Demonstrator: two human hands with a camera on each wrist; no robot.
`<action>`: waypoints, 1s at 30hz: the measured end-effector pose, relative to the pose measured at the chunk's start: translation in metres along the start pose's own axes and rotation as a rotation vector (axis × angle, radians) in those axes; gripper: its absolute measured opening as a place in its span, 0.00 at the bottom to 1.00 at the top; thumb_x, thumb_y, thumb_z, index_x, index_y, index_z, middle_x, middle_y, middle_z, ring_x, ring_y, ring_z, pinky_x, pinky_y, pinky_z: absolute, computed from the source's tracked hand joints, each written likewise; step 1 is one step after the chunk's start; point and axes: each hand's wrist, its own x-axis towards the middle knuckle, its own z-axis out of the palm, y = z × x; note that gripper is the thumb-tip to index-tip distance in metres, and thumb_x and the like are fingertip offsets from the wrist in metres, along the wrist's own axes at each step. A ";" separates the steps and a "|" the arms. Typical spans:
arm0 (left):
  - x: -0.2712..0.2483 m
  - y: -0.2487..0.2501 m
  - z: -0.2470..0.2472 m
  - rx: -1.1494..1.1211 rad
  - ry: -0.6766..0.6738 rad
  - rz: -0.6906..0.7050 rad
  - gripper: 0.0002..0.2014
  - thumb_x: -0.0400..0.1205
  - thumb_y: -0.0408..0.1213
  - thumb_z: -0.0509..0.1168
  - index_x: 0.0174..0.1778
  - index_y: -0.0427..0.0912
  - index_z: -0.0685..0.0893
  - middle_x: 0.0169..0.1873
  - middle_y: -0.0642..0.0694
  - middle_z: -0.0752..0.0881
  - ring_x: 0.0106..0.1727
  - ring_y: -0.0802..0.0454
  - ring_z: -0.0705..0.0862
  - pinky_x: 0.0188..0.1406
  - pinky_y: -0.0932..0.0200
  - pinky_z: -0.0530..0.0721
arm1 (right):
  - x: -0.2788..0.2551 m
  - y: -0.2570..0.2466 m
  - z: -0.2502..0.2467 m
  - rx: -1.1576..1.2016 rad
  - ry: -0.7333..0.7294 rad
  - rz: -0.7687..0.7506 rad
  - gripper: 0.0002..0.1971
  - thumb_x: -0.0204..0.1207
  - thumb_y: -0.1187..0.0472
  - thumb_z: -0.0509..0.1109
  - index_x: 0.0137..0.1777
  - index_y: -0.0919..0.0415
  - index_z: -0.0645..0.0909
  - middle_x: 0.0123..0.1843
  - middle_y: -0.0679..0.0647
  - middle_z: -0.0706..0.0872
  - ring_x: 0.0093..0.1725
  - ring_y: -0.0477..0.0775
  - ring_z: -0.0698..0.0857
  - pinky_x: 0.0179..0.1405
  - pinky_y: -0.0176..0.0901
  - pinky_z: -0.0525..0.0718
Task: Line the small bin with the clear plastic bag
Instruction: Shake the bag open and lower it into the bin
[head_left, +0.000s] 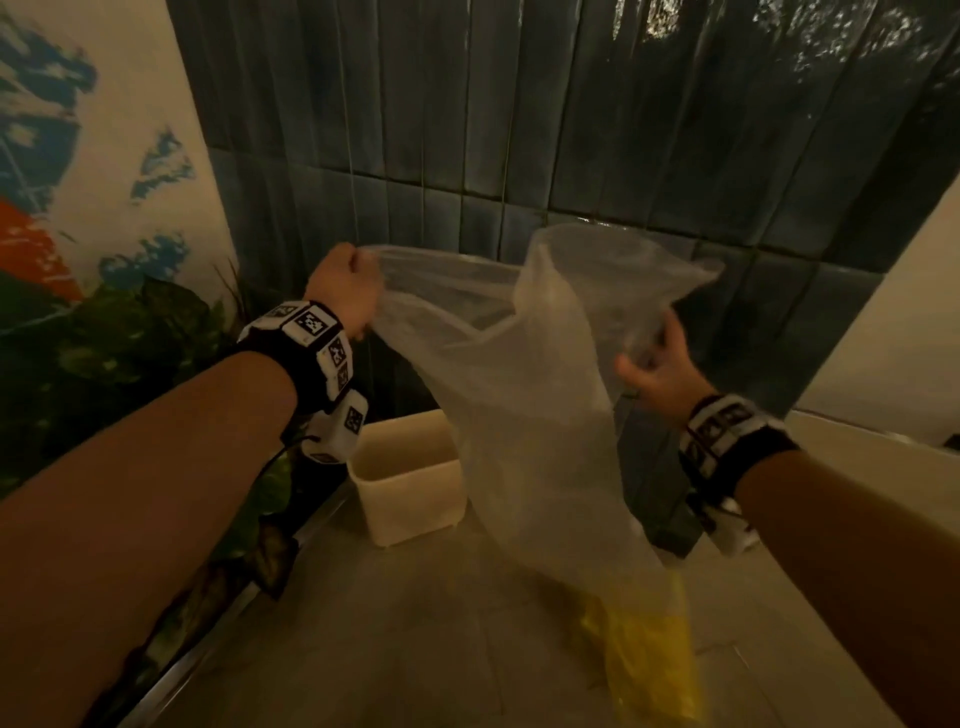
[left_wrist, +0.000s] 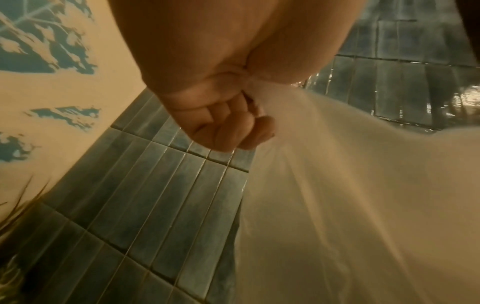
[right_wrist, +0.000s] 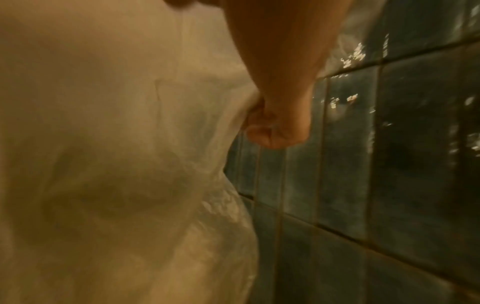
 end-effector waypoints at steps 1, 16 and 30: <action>-0.001 -0.001 -0.001 -0.029 -0.003 0.010 0.14 0.88 0.48 0.48 0.52 0.44 0.75 0.42 0.45 0.78 0.32 0.53 0.77 0.23 0.59 0.77 | 0.001 0.007 0.016 -0.061 -0.027 0.042 0.53 0.67 0.58 0.80 0.83 0.48 0.46 0.74 0.50 0.71 0.68 0.48 0.75 0.61 0.42 0.81; 0.041 -0.043 -0.080 -0.823 0.010 -0.195 0.31 0.80 0.67 0.51 0.72 0.51 0.73 0.53 0.48 0.88 0.48 0.48 0.88 0.46 0.49 0.87 | 0.040 -0.061 0.066 -0.472 0.395 0.097 0.17 0.82 0.54 0.58 0.62 0.62 0.82 0.56 0.61 0.85 0.53 0.59 0.83 0.49 0.42 0.76; -0.011 -0.044 0.049 -0.256 -0.187 -0.083 0.25 0.74 0.46 0.75 0.66 0.44 0.80 0.62 0.48 0.83 0.61 0.48 0.82 0.66 0.48 0.81 | 0.048 -0.032 0.140 0.013 -0.173 -0.031 0.21 0.76 0.55 0.71 0.63 0.50 0.65 0.44 0.48 0.85 0.34 0.42 0.86 0.28 0.34 0.85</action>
